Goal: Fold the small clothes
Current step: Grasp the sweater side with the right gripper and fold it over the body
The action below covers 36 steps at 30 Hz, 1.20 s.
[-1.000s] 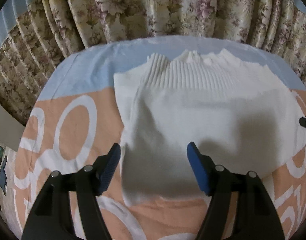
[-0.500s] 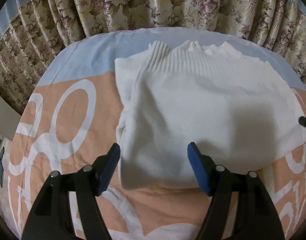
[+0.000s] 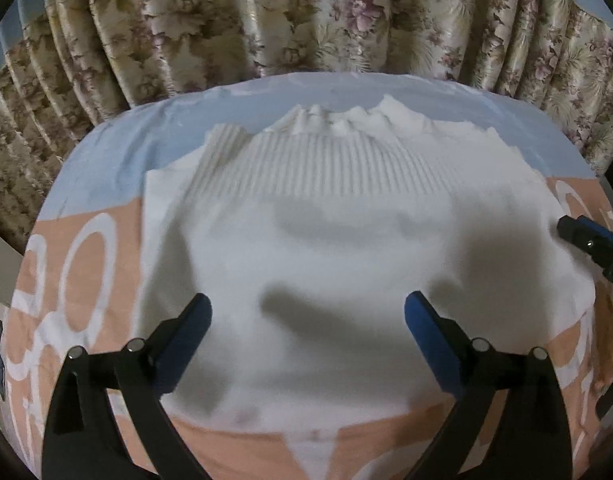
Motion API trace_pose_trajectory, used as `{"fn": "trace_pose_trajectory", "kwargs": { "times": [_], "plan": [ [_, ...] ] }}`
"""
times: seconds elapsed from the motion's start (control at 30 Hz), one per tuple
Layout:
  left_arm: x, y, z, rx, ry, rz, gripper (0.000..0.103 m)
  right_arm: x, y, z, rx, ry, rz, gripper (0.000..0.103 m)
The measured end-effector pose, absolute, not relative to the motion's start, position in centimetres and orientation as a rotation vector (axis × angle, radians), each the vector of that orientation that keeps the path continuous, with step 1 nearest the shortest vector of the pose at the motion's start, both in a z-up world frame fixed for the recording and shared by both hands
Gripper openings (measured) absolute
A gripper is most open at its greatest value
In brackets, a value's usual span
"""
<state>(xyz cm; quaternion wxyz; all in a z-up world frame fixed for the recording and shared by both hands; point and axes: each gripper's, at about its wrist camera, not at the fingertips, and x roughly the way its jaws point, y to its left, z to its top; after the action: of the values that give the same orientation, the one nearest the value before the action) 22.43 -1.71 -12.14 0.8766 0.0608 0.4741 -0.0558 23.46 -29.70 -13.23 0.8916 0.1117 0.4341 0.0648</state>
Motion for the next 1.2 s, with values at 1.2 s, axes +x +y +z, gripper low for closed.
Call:
{"fn": "trace_pose_trajectory", "kwargs": {
  "times": [1.2],
  "plan": [
    [26.2, -2.6, -14.8, 0.106, 1.02, -0.144, 0.101, 27.5, -31.0, -16.2, 0.386, 0.995, 0.206, 0.047]
  ]
}}
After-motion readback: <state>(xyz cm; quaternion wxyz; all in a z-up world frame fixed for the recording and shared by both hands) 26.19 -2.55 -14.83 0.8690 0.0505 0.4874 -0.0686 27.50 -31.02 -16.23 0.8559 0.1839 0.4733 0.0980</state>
